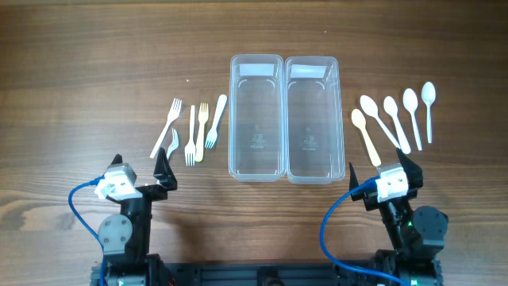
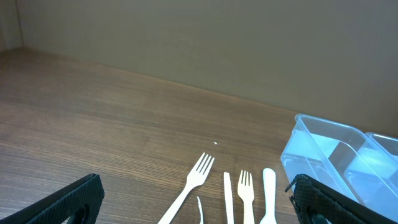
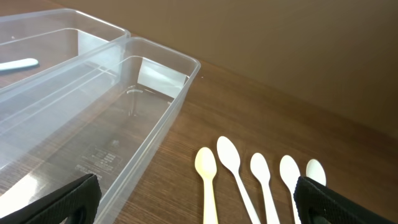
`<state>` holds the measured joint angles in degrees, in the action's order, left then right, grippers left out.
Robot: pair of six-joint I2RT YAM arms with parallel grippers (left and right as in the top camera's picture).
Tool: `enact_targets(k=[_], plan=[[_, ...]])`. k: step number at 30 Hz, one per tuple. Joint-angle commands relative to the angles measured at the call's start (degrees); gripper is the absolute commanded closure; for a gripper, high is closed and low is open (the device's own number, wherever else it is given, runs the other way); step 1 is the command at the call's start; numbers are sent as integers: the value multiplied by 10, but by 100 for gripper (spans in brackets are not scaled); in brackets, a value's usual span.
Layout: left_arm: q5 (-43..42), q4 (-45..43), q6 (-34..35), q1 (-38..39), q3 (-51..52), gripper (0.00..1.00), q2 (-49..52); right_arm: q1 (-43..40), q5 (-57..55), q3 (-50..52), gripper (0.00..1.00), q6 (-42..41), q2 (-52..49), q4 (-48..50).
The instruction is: Pack container
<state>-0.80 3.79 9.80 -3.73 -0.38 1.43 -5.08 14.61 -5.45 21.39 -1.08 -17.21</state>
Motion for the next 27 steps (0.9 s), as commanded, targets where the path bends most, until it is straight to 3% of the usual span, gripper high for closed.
enact_targets(k=[1, 11, 15, 20, 27], plan=[[-11, 5, 10, -3, 0, 0, -3, -3, 14, -11, 0, 11, 2, -3], [-19, 5, 12, -3, 0, 0, -3, -3, 204, -11, 0, -15, 2, -3], [-24, 4, 12, -2, 0, 0, 6, -3, 203, -11, 0, -66, 2, -2], [-24, 10, 39, -2, -3, 0, 26, -3, 181, -11, 0, -187, 2, 1], [-21, 100, 34, -3, -85, 0, 90, -3, 171, -17, 0, -268, -3, 18]])
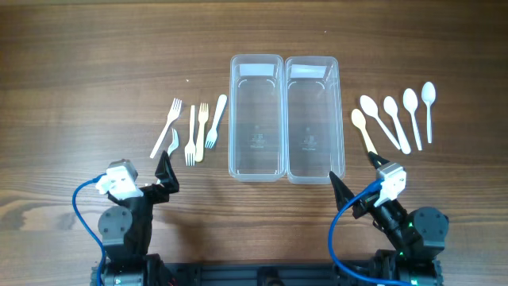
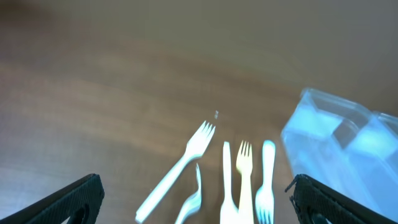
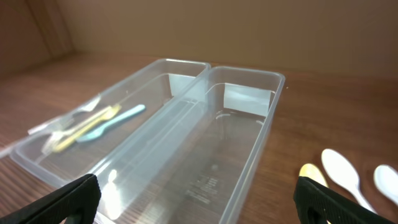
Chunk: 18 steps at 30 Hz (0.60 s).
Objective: Pack container
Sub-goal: 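Reach the right gripper to the yellow spoon and grasp it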
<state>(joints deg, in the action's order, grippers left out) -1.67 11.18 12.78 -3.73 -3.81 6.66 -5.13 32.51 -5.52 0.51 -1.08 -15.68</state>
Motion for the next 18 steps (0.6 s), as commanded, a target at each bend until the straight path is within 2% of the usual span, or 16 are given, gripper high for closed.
enact_targets(k=[1, 6, 11, 14, 18], plan=[[-12, 34, -6, -2, -66, 0, 53, -3, -13, -25, 0, -69, -12, 2], [-10, 66, -7, -3, -160, 0, 178, -3, -33, -100, 0, -69, -108, -12], [-10, 120, -8, -3, -254, 0, 291, -3, -37, -237, 0, -64, -284, -66], [-10, 183, -8, -3, -344, 0, 375, -3, -36, -351, 0, -64, -406, -126], [-16, 235, -21, -3, -428, 0, 442, -3, -5, -456, 0, -65, -509, -167]])
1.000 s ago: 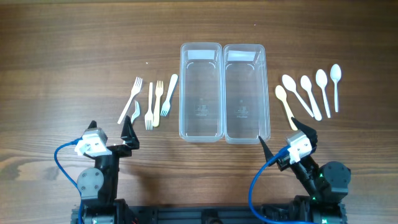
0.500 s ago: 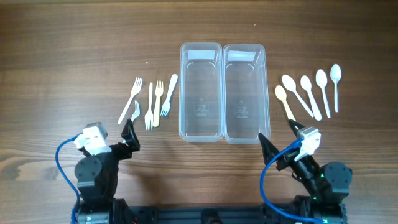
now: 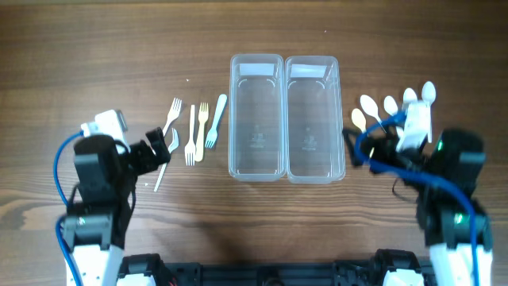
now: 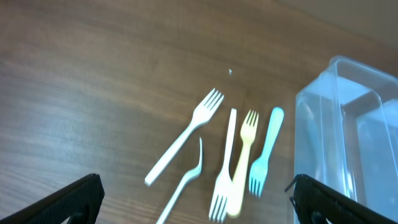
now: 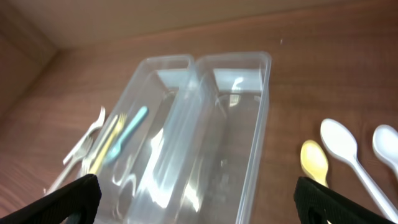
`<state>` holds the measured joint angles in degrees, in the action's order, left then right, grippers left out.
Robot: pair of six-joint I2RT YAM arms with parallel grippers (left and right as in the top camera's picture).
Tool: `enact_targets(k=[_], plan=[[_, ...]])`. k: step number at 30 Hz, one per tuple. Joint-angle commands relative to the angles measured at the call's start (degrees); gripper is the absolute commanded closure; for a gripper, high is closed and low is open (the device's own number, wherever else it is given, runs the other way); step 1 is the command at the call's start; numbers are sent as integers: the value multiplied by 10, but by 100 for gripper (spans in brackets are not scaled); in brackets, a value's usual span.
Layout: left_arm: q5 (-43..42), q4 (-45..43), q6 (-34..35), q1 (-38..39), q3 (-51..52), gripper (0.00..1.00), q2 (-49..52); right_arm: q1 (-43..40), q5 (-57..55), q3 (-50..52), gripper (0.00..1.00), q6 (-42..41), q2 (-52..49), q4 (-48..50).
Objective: Pack container
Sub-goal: 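Reach the right gripper to the yellow spoon and grasp it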
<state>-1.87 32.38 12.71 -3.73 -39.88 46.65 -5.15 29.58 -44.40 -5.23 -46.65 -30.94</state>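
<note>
Two clear, empty containers stand side by side at mid-table, the left one (image 3: 256, 127) (image 5: 155, 143) and the right one (image 3: 313, 127) (image 5: 239, 134). Several plastic forks (image 3: 194, 131) lie left of them: white ones (image 4: 186, 140), a yellow one (image 4: 244, 158) and a light blue one (image 4: 264, 152). Spoons (image 3: 368, 104) lie to the right, a yellow one (image 5: 314, 160) and white ones (image 5: 342, 146). My left gripper (image 3: 159, 149) (image 4: 198, 208) hangs open just short of the forks. My right gripper (image 3: 355, 151) (image 5: 199, 205) is open by the right container's near right corner.
The right arm's body and blue cable (image 3: 413, 171) cover parts of the spoons in the overhead view. A bent white fork (image 4: 186, 183) lies nearest the left gripper. Bare wooden table (image 3: 95, 63) surrounds everything.
Both arms have come forward from the near edge. The left gripper is now beside the forks, the right one beside the spoons and right container. Both stay open.
Both arms sat low at the near table edge with grippers open. Then each had tilted, the right one turned toward the containers. Now both are out over the table, near the forks and the spoons. No cutlery has moved.
</note>
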Motion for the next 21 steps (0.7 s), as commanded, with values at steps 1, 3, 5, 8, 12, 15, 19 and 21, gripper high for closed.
enact_targets(k=[1, 3, 5, 8, 12, 15, 19, 21], plan=[[-37, 30, -39, -3, -85, 0, 57, -3, 33, -86, 0, -6, -71, -24], [-100, 48, -92, -2, -112, 0, 83, -3, 36, -105, 0, 21, -93, -35], [-146, 70, -133, -2, -126, 0, 105, -3, 22, -114, 0, 20, -108, -41], [-153, 92, -168, -2, -131, 0, 140, -3, -63, -130, 0, 21, -143, -82], [-150, 91, -168, -3, -139, 0, 171, -5, -136, -155, 0, 20, -196, -124], [-139, 108, -169, -3, -160, 0, 191, -26, -142, -183, 0, 16, -248, -139], [-116, 148, -168, -3, -203, 0, 216, -49, -142, -208, 0, 5, -289, -157], [-116, 143, -168, -2, -212, 0, 218, -51, -141, -210, 0, 5, -298, -157]])
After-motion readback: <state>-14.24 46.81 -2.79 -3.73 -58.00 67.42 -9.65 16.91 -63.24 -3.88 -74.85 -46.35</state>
